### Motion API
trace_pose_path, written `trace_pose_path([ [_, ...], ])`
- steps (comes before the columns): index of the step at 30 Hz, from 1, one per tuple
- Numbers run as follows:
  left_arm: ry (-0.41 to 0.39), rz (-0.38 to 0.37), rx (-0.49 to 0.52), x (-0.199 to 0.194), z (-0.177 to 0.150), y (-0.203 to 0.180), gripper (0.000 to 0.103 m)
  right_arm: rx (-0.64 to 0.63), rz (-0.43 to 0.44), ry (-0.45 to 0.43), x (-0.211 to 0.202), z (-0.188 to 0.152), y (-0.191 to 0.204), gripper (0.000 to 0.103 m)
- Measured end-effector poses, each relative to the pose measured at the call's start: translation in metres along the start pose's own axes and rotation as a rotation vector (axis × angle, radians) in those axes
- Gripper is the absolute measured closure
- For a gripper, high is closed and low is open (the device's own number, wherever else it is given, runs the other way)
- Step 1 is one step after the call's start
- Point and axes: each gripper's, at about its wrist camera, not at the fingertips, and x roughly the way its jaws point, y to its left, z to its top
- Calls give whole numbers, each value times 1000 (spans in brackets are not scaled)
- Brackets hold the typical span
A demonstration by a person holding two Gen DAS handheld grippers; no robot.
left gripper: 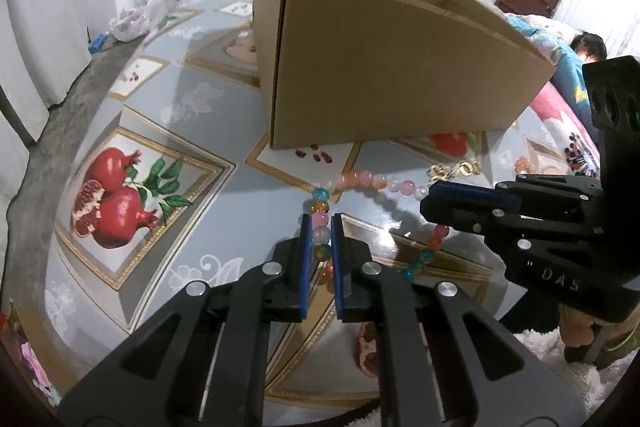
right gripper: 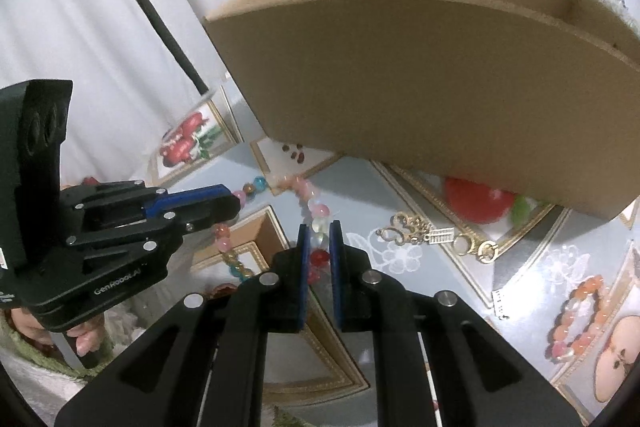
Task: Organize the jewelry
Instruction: 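Lift the bead bracelet with both grippers and carry it over the box, then lower the bracelet into the box beside the watch and open both grippers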
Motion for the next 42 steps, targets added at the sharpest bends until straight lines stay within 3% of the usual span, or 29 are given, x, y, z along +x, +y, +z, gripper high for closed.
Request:
trace_pose_path([
  [12,-167,-43,49,-56,28,-21,95,-51,-13,-152,-60,20,7,93],
  [19,-336,-98,124,-101,82,-34,95,-99,6,-297,-111,61,11,93],
  [24,-395,-95,182,-102,126,-44,95,-126,19,-338,-122,105,-3,93],
  [29,-318,-67,188,-61,165,-38,95,-57,88,-196,-78,157,-33,93],
  [33,-195,-52,167,-15,184,-25,95,20,133,-27,-27,186,-54,93],
  [37,-85,-16,172,18,184,-16,95,74,138,110,19,196,-70,93],
  [42,-13,30,197,39,179,-10,94,95,112,214,51,195,-77,93],
])
